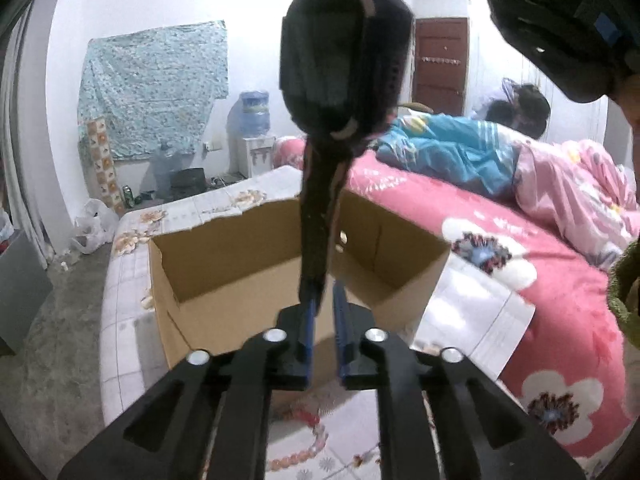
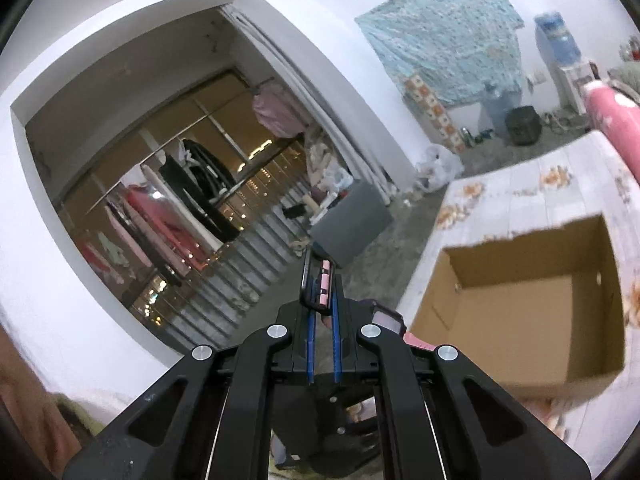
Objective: Organize jewelry
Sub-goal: 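Lift the watch by its strap with the left tool over the box, then lower the watch into the box and open the left tool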
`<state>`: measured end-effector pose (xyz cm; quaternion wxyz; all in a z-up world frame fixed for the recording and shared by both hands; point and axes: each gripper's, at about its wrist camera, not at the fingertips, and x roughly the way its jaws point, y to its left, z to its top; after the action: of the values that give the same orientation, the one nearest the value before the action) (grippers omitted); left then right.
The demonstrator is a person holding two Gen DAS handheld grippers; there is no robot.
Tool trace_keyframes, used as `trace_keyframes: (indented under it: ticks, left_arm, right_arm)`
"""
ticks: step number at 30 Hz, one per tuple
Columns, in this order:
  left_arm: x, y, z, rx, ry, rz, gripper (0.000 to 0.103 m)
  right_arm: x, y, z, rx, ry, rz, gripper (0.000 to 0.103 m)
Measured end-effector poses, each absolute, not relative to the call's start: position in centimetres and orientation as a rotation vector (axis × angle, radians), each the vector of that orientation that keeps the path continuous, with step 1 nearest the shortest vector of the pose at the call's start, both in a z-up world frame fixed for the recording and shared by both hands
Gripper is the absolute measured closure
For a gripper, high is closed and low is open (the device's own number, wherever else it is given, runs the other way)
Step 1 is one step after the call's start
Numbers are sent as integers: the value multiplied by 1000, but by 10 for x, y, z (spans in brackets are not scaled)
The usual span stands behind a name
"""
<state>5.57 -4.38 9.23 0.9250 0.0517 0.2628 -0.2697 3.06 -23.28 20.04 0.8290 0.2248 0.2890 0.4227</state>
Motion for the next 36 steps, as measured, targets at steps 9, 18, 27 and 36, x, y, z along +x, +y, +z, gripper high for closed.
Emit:
trace_keyframes:
  ticks: [9,18,27,36]
  left_arm:
    - [88,-49,105,101,499,-438,69]
    - [127,-44,102,173,492,-333,93]
    - [207,-50,62,490,728,-301,100]
    - [276,-67,11,610,1054,-317,95]
  right_arm:
    - [48,-232,205,462,648,952,98]
    - [73,-248,203,435,661,897,98]
    - [167,-258,118,301,933,633,98]
    - [232,-236,31,140,1172,448,98]
